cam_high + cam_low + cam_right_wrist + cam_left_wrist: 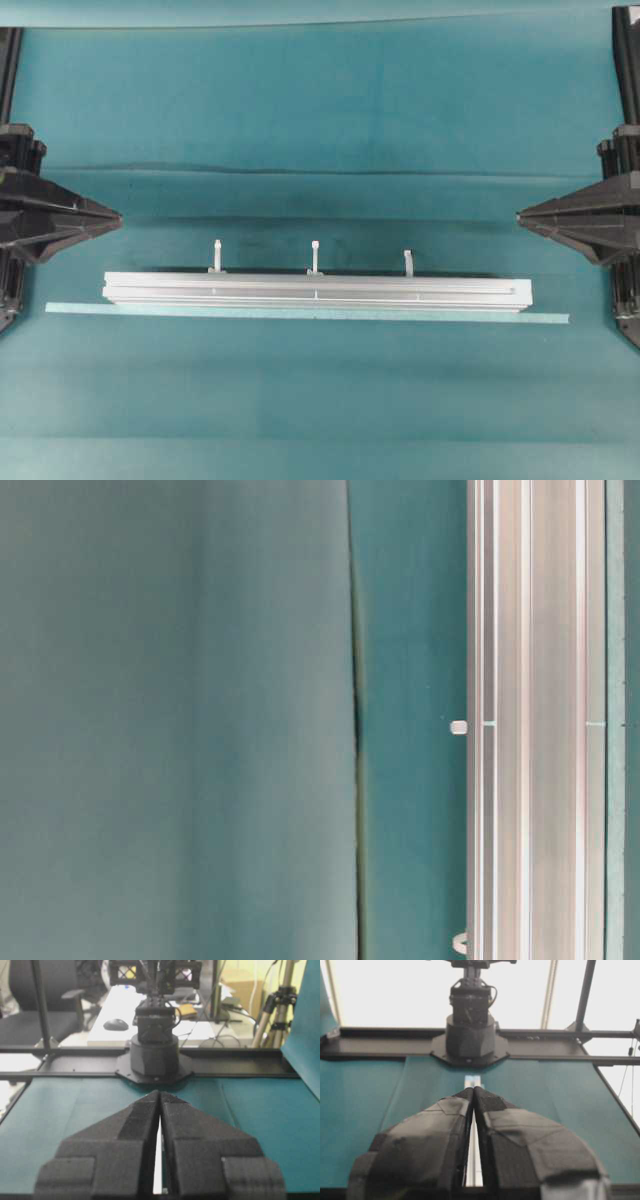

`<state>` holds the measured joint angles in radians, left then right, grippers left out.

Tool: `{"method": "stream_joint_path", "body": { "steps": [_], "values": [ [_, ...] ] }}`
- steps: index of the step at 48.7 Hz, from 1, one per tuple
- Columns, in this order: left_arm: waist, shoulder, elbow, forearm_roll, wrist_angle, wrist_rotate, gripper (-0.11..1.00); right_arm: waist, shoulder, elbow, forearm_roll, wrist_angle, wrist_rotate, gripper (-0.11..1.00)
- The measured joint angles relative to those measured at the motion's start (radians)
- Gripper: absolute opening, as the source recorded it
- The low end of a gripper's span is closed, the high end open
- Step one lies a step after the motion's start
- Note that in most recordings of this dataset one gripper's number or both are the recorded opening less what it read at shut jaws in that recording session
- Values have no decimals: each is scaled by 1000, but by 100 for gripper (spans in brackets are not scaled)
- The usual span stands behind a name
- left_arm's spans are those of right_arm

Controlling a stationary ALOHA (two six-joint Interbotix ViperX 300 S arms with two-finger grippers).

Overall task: Lift the large metal rail with both hands.
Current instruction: 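Move both grippers down toward the two ends of the silver rail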

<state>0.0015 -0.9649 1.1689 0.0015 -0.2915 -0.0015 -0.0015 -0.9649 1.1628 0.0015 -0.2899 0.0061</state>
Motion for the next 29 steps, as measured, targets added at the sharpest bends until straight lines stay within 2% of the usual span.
{"method": "stream_joint_path", "body": {
  "steps": [4,8,12,22,29],
  "values": [
    [-23,44,-35,6,31,-35,19,0,11,-2,25,17,8,15],
    [-41,92,-71,11,86,-44,11,-5,31,-9,77,86,31,4],
    [-37,103,-101,11,158,-52,5,-5,44,-35,101,189,57,2],
    [-17,112,-215,11,431,-80,1,-15,55,-126,107,425,106,2],
    [-2,156,-284,12,618,-130,0,-28,95,-189,107,601,163,2]
  ]
}}
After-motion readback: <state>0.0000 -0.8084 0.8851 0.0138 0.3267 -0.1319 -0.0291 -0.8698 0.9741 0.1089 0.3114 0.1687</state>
